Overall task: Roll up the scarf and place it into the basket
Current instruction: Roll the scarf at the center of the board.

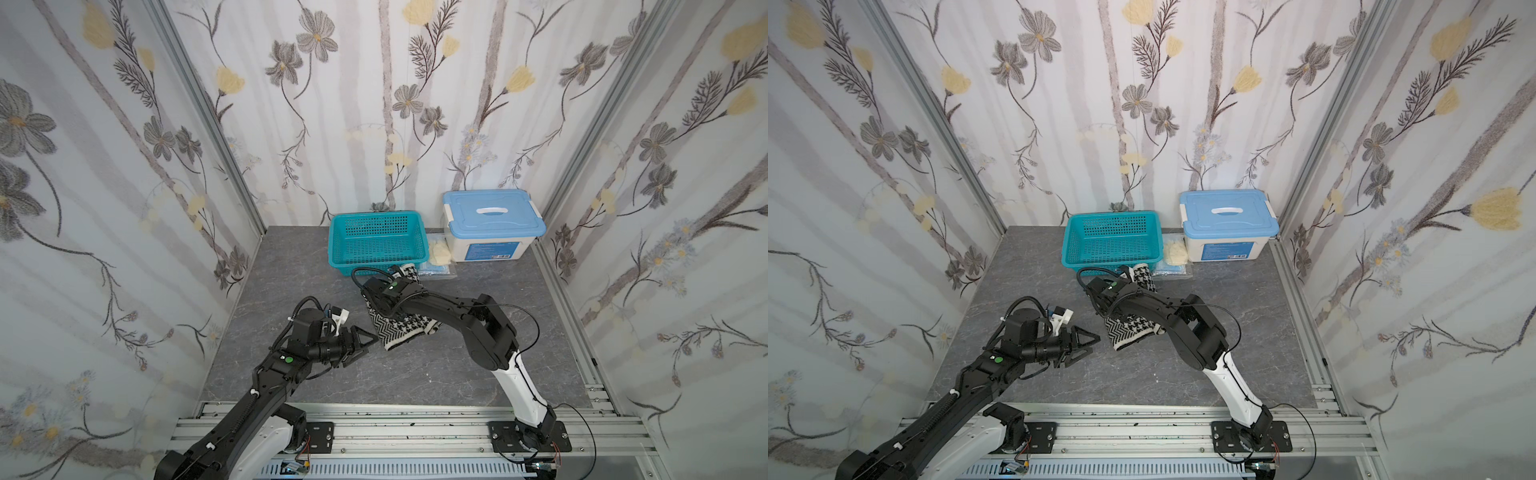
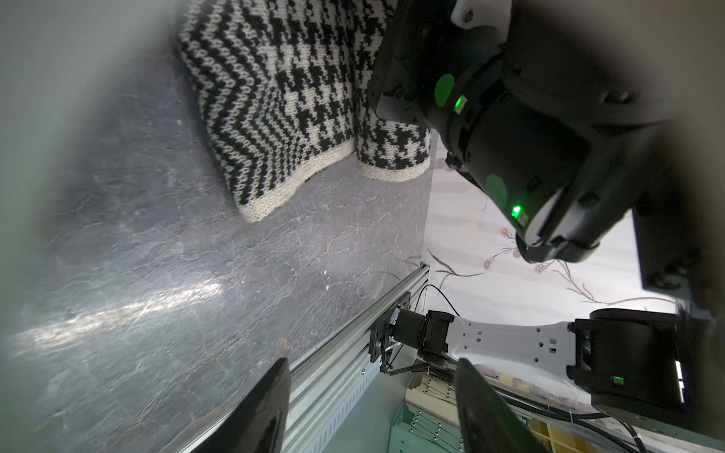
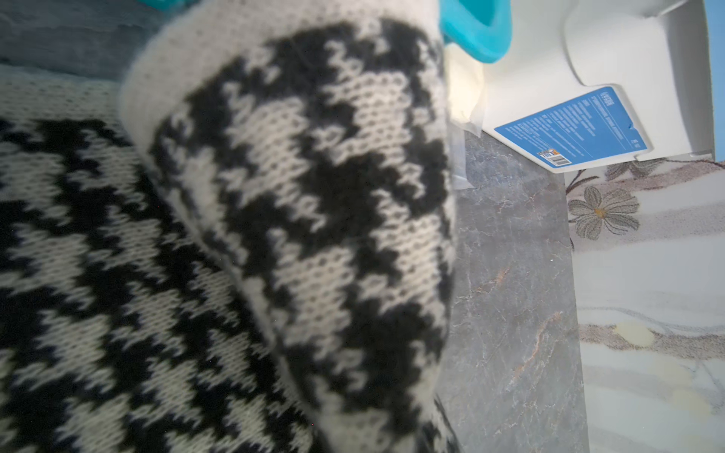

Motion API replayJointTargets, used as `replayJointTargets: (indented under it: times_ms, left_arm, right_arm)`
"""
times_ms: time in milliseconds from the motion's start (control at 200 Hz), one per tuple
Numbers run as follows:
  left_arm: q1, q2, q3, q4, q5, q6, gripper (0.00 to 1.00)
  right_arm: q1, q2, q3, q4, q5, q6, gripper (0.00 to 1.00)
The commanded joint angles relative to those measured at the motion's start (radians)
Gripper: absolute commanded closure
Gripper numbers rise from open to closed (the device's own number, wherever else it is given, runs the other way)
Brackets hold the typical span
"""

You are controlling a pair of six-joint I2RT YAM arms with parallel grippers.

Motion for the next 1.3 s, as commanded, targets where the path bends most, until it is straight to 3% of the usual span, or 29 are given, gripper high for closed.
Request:
replayJointTargets:
  times_ms: [0, 90, 220, 405, 630, 789, 989, 1294]
  left_arm:
    - [0.018, -0.015, 0.022, -0.104, 0.029, 0.022, 0.32]
    - [0.033, -0.021, 0.038, -0.088, 0.044, -0.006, 0.32]
    - [0.054, -0.009, 0.084, -0.097, 0.051, -0.013, 0.32]
    - [0.074, 0.022, 0.115, -0.072, 0.057, -0.048, 0.32]
    - [0.118, 0.024, 0.164, -0.13, 0.059, -0.03, 0.32]
    - [0.15, 0.046, 0.218, -0.152, 0.059, -0.016, 0.32]
    - [0.215, 0.127, 0.4, -0.149, 0.031, 0.016, 0.34]
    - [0.237, 0.394, 0.653, -0.15, 0.012, 0.092, 0.38]
  right_arm:
    - [0.01, 0.028, 0.052, -0.022, 0.059, 0.038, 1.0]
    - [0.016, 0.043, 0.088, -0.052, 0.051, 0.052, 1.0]
    - [0.016, 0.043, 0.092, -0.063, 0.039, 0.032, 0.83]
    - [0.019, 0.04, 0.09, -0.085, 0.014, 0.011, 0.67]
    - [0.021, -0.015, 0.034, 0.009, -0.132, -0.014, 0.58]
    - [0.03, -0.025, 0.049, 0.037, -0.224, -0.015, 0.56]
    - [0.035, -0.008, 0.047, 0.06, -0.275, -0.014, 0.57]
    - [0.045, -0.097, -0.128, 0.235, -0.422, -0.022, 0.57]
